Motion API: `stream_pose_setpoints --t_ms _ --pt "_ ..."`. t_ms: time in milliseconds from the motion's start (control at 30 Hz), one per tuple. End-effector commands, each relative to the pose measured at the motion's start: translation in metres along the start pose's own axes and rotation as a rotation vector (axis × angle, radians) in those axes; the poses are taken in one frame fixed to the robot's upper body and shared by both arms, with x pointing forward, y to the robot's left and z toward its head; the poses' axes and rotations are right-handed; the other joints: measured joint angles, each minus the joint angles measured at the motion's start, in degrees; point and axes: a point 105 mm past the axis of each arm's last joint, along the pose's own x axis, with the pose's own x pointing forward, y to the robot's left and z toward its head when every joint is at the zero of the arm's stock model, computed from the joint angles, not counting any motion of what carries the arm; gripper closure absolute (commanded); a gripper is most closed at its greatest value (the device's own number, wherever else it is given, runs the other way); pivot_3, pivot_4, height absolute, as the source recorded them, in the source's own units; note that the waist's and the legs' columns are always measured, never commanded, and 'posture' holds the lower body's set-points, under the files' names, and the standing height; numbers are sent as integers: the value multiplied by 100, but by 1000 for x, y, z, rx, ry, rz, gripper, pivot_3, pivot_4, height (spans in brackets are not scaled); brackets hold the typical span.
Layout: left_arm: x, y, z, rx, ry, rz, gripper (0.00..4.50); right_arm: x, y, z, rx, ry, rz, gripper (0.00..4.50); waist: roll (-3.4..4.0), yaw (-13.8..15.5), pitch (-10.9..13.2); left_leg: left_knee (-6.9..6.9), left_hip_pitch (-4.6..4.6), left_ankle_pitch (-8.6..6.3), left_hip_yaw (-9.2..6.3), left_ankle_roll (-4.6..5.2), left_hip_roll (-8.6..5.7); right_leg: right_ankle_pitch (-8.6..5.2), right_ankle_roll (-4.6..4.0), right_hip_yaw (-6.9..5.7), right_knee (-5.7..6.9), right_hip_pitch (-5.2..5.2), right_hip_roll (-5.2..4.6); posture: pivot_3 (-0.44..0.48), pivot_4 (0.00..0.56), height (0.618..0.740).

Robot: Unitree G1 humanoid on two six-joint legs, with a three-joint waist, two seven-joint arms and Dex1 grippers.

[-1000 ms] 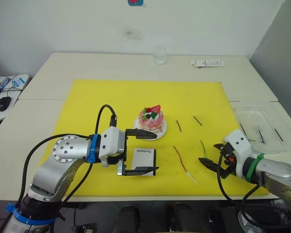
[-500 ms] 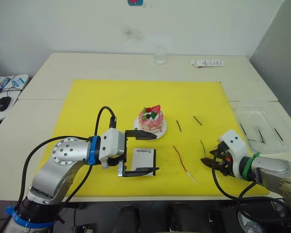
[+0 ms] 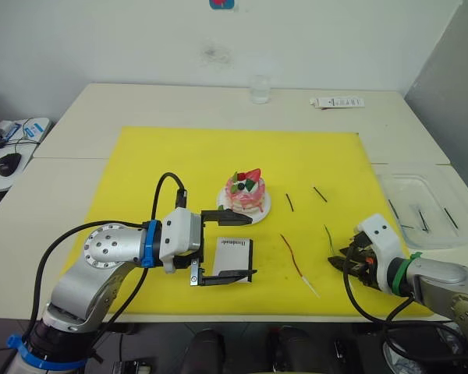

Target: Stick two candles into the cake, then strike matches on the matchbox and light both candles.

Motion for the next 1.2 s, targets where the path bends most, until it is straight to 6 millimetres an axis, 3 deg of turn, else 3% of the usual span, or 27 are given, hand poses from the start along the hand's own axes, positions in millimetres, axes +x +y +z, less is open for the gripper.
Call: stream_pose_setpoints --t_ms 33,67,367,467,533,733,867,1033,1200 --pt "-3 5 7 45 -10 23 0 -1 3 -2 43 9 24 4270 0 -3 0 -1 0 0 -1 0 1 0 0 0 0 0 1 0 150 740" --pt "-3 5 7 45 -10 23 0 -2 5 -1 50 3 45 4454 0 -4 0 -1 0 0 -2 0 2 0 0 -1 0 0 2 0 150 740" --pt "-1 5 7 47 -16 23 0 -17 -3 26 76 -69 98 4454 1 -6 1 0 -1 0 -2 0 0 0 0 -1 0 -1 2 0 150 740" --pt "1 7 8 20 -30 41 0 -24 -1 47 97 -173 170 4454 1 -6 1 -1 -2 0 -1 1 0 0 0 0 0 -1 2 0 150 740" --pt "3 11 10 -37 -56 65 0 -34 6 72 115 -307 282 4454 1 -9 2 -1 -2 0 -2 1 1 0 0 -1 0 -1 3 0 150 740" --pt "20 38 27 -447 -206 113 0 -55 21 130 20 -628 403 4454 1 -9 4 2 -10 0 -12 2 0 1 2 -5 0 -2 5 0 150 740" --pt "31 49 40 -588 -272 83 0 -59 30 162 -16 -753 420 4454 2 -32 4 9 -18 0 -16 2 -4 5 9 -5 1 -4 4 0 150 740" --pt "45 64 49 -641 -284 69 1460 -60 40 179 -37 -798 458 4500 2 -30 4 6 -19 1 -17 2 -4 5 10 -5 2 -4 4 0 150 740" --pt "56 75 52 -612 -258 71 1460 -60 50 180 -79 -800 499 4500 2 -29 5 5 -23 0 -17 2 -4 5 10 -7 -1 -6 4 0 150 740"
